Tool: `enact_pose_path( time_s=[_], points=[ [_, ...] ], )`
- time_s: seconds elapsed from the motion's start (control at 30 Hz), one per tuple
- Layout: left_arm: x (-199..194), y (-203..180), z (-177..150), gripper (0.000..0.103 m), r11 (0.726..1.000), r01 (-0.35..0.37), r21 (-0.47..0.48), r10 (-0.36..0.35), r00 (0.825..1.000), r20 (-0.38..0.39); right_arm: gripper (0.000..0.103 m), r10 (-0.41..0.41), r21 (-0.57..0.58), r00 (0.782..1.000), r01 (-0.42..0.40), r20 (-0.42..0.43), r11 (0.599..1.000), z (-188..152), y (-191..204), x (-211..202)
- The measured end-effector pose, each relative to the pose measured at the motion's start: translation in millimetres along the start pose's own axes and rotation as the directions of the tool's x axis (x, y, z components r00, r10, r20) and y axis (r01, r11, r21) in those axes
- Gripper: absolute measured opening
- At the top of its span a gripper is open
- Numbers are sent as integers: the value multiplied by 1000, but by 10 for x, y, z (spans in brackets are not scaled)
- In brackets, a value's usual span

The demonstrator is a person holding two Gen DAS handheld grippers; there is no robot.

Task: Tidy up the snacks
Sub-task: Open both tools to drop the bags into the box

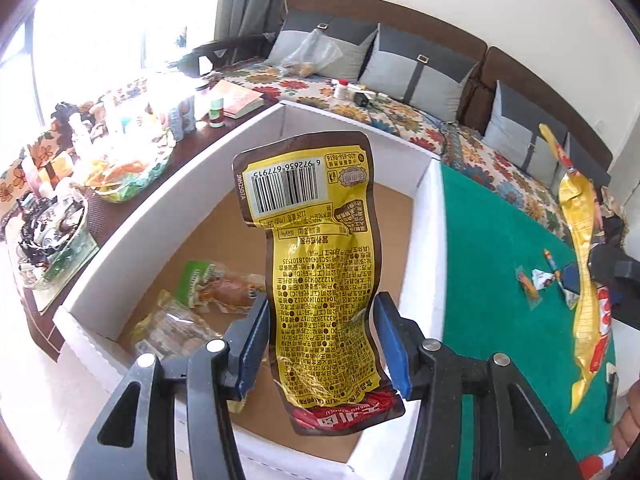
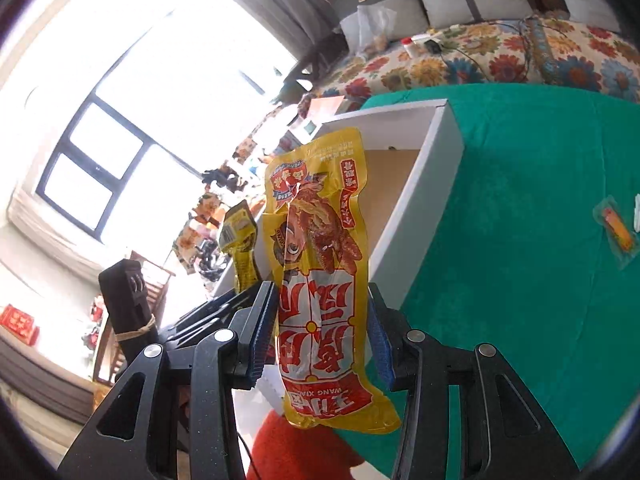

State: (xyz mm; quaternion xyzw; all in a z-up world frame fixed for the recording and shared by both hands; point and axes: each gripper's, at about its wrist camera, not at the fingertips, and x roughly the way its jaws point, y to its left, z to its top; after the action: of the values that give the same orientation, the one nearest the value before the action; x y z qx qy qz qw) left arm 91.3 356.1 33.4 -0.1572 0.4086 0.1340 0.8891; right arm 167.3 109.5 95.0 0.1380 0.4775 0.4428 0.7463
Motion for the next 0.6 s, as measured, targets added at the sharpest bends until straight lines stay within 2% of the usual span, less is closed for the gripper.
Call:
enact_pose_path(
  time_s=[0.03,0.07,0.1,0.17,0.23,0.3,0.37,0.4,0.47,0.53,0.6],
  points=[
    [62,122,-28,70,999,-38,-10,38,999,-12,52,20,3,1000,-20,-1,1000,12,85,142],
    [95,245,-82,72,998,-66,-23,66,998,-21,55,38,16,999,-37,-5,999,2,125,245],
    [117,337,-141,73,996,-87,-36,86,996,-25,69,49,32,999,-49,-11,998,-17,136,330],
    [84,476,-262,75,993,-98,-60,98,995,-15,70,44,51,999,-44,-1,998,-83,88,372],
    [4,539,-360,82,993,-95,-76,96,995,9,70,28,34,1000,-28,7,999,-180,-40,306],
    [-80,505,-449,82,995,-82,-64,84,996,23,70,-54,-18,998,55,13,998,-295,-267,183],
    [-134,360,-498,82,998,-53,-34,54,998,30,70,-180,-80,983,182,27,980,-478,-598,17],
    [-160,238,-515,83,999,-31,-16,32,999,34,71,-262,-102,964,264,31,959,-573,-846,-68],
    [-214,-47,-543,84,999,29,27,-30,999,37,71,-412,-120,911,413,30,903,-843,-1350,-287],
    [-246,-402,-604,88,992,98,78,-101,994,31,70,-539,-101,842,539,27,836,-1123,-1874,-588],
    [-260,-805,-679,93,977,162,141,-166,986,17,70,-630,-62,776,631,39,773,-1388,-2305,-976]
  ],
)
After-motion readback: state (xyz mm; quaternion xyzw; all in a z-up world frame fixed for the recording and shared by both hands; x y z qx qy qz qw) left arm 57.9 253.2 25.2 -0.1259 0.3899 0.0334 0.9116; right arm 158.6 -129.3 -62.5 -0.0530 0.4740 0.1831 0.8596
